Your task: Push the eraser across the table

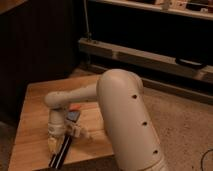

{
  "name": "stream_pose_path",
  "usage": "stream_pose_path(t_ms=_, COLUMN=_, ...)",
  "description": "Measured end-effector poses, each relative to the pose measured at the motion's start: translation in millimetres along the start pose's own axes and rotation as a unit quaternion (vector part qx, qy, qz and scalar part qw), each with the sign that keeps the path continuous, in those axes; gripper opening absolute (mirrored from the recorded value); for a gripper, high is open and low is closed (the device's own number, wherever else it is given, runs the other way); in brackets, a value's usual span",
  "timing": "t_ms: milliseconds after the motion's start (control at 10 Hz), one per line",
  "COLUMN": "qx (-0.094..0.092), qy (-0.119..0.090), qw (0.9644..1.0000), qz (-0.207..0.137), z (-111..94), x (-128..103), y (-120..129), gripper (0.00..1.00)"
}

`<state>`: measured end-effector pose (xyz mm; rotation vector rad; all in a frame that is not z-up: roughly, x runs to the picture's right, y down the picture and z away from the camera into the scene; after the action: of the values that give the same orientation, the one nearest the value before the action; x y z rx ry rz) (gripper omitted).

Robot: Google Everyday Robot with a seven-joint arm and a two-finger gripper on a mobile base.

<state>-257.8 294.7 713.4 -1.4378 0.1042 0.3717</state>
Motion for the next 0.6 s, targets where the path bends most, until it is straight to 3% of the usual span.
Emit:
stream_pose_path(t_ms=300, qx=0.002, qy=-0.025, qw=0.9993, qz=-0.028, z=-22, x=-28, y=10, gripper=0.02)
stream_pose_path(t_ms=600, qx=0.004, qy=-0.021, qw=0.9983, qz=-0.054, z=-16, x=-61, y=8, gripper=0.02)
